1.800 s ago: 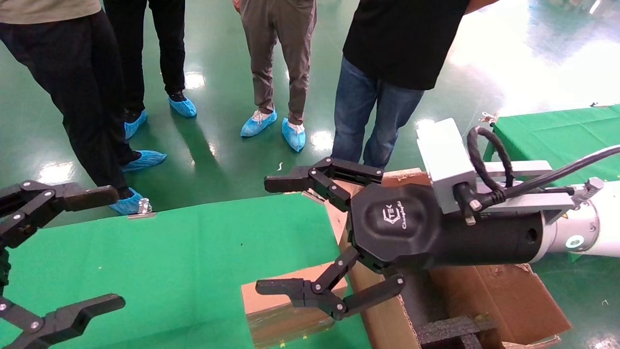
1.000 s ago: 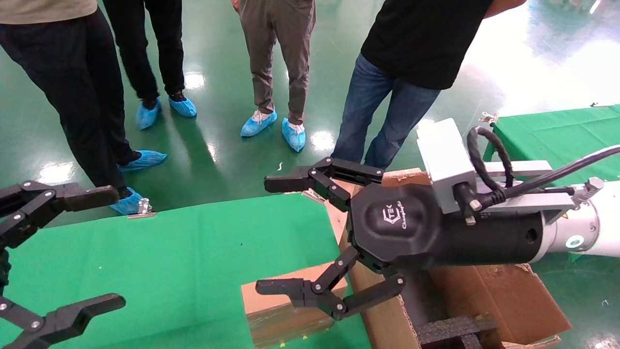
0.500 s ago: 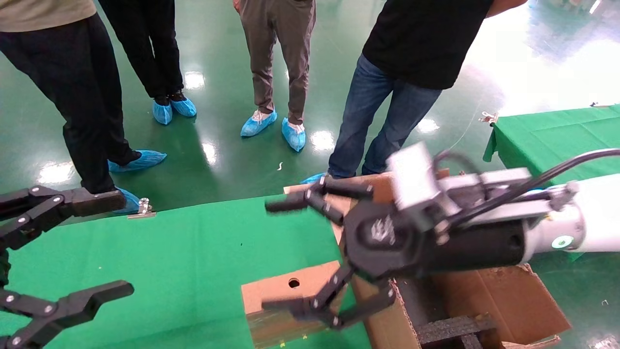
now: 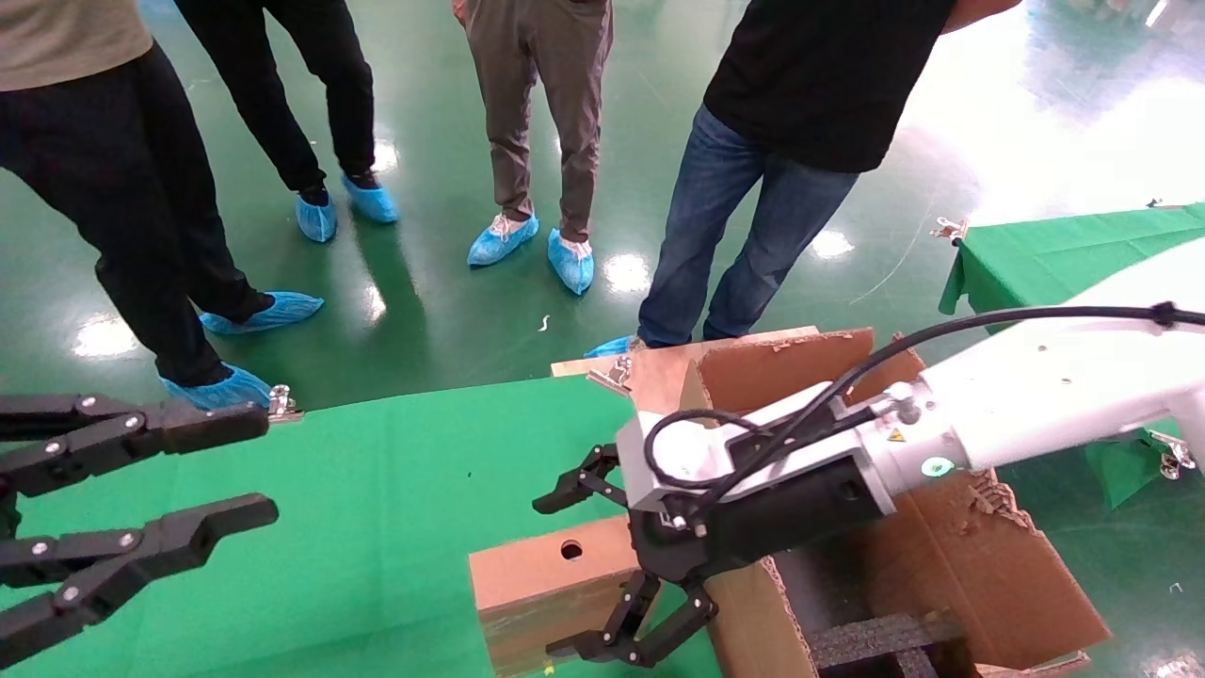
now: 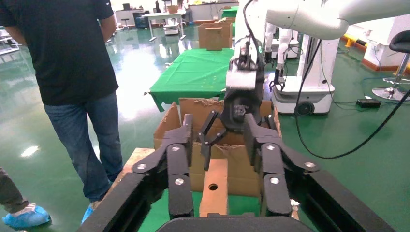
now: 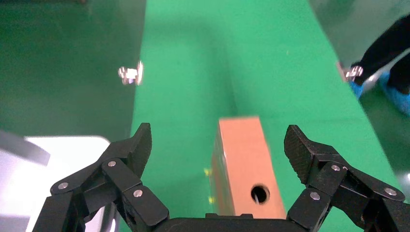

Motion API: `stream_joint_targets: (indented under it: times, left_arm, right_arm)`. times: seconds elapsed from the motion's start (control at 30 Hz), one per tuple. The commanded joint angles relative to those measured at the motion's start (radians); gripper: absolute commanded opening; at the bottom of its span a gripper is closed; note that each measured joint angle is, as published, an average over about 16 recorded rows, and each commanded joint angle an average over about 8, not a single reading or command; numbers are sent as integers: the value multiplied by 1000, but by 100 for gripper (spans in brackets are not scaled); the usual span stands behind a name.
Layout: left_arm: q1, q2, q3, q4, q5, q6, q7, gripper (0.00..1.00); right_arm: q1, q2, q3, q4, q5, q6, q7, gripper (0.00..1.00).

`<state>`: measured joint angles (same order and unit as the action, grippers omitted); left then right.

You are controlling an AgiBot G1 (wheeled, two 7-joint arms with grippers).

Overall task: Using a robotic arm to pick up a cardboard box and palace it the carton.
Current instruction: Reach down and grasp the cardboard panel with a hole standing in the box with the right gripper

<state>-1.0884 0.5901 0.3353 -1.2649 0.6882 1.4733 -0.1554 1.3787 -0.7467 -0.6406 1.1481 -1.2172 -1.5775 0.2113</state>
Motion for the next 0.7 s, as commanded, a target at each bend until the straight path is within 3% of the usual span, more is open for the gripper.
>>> stream_joint_targets:
  times: [0.03, 0.7]
  left_arm:
    - [0, 0, 0, 0, 0, 0, 0, 0]
    - [0, 0, 0, 0, 0, 0, 0, 0]
  right_arm:
    - [23, -13, -34, -20, -30, 0, -9, 100]
    - [256, -220, -324, -208, -276, -2, -154, 100]
